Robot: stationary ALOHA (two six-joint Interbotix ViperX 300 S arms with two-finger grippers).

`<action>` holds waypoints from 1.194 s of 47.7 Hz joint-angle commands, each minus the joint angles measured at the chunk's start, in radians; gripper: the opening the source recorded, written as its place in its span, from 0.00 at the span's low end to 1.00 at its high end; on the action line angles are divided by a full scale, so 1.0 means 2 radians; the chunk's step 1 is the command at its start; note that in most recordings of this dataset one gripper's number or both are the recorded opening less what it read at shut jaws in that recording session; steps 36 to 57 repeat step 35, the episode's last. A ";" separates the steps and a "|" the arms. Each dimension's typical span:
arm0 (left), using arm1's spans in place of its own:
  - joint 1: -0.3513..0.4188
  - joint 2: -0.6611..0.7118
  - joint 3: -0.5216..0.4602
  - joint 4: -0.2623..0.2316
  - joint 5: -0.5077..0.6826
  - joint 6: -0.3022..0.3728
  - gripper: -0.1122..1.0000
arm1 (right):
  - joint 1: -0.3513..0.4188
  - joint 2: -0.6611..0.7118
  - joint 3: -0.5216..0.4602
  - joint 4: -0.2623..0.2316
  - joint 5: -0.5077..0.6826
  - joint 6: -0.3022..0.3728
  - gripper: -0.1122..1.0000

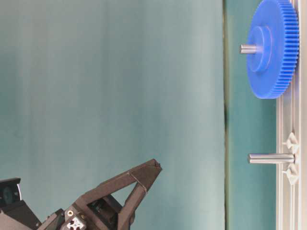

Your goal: Find the location of the shaft and insert the large gear.

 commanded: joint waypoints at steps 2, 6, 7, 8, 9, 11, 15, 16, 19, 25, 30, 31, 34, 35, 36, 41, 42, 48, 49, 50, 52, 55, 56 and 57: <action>-0.002 -0.005 -0.010 0.001 -0.004 -0.001 0.91 | -0.002 0.000 -0.005 -0.001 -0.002 0.003 0.16; -0.002 -0.005 -0.010 0.001 -0.004 -0.001 0.91 | -0.002 0.000 -0.005 0.000 0.000 0.003 0.16; -0.002 -0.005 -0.009 0.001 -0.004 -0.001 0.91 | -0.002 0.000 -0.005 -0.001 0.000 0.003 0.16; -0.002 -0.005 -0.010 0.001 -0.004 -0.001 0.91 | -0.002 0.000 -0.005 -0.001 0.000 0.003 0.16; -0.002 -0.005 -0.010 0.001 -0.004 -0.001 0.91 | -0.001 0.000 -0.005 -0.001 0.001 0.003 0.16; -0.002 -0.006 -0.009 0.001 -0.003 0.000 0.91 | -0.002 0.000 -0.005 -0.001 0.001 0.003 0.16; -0.002 -0.006 -0.008 0.001 -0.004 0.000 0.91 | -0.002 0.000 -0.005 -0.001 0.001 0.003 0.16; -0.002 -0.005 -0.009 0.001 -0.004 0.000 0.91 | -0.001 0.000 -0.005 -0.001 0.001 0.003 0.16; -0.002 -0.005 -0.008 0.001 -0.004 0.000 0.91 | -0.001 0.000 -0.005 -0.001 0.001 0.003 0.16; -0.002 -0.005 -0.008 0.001 -0.004 0.000 0.91 | -0.002 0.000 -0.005 -0.001 0.001 0.003 0.16; -0.002 -0.005 -0.008 0.001 -0.004 0.000 0.91 | -0.002 0.000 -0.005 0.000 0.001 0.003 0.16; -0.002 -0.005 -0.008 0.001 -0.004 -0.001 0.91 | -0.001 0.000 -0.004 -0.001 0.001 0.003 0.16; -0.002 -0.005 -0.007 0.001 -0.004 0.000 0.91 | -0.002 0.000 -0.003 -0.001 0.002 0.003 0.16; -0.002 -0.005 -0.007 0.001 -0.004 0.000 0.91 | -0.002 0.000 -0.003 -0.001 0.001 0.003 0.16; -0.002 -0.005 -0.007 0.001 -0.004 0.000 0.91 | -0.002 0.000 -0.003 -0.001 0.001 0.003 0.16; -0.002 -0.005 -0.007 0.001 -0.004 0.000 0.91 | -0.002 0.000 -0.003 -0.001 0.001 0.003 0.16; -0.002 -0.005 -0.007 0.001 -0.004 0.000 0.91 | -0.002 0.000 -0.003 -0.001 0.001 0.003 0.16; -0.002 -0.005 -0.007 0.001 -0.004 0.000 0.91 | -0.002 0.000 -0.003 -0.001 0.001 0.003 0.16; -0.002 -0.005 -0.007 0.001 -0.004 0.000 0.91 | -0.002 0.000 -0.003 -0.001 0.001 0.003 0.16; -0.002 -0.005 -0.007 0.001 -0.004 0.000 0.91 | -0.002 0.000 -0.003 -0.001 0.001 0.003 0.16; -0.002 -0.005 -0.007 0.001 -0.004 0.000 0.91 | -0.002 0.000 -0.003 -0.001 0.001 0.003 0.16; -0.002 -0.005 -0.007 0.001 -0.004 0.000 0.91 | -0.002 0.000 -0.003 -0.001 0.001 0.003 0.16; -0.002 -0.005 -0.007 0.001 -0.004 0.000 0.91 | -0.002 0.000 -0.003 -0.001 0.001 0.003 0.16; -0.002 -0.005 -0.007 0.001 -0.004 0.000 0.91 | -0.002 0.000 -0.003 -0.001 0.001 0.003 0.16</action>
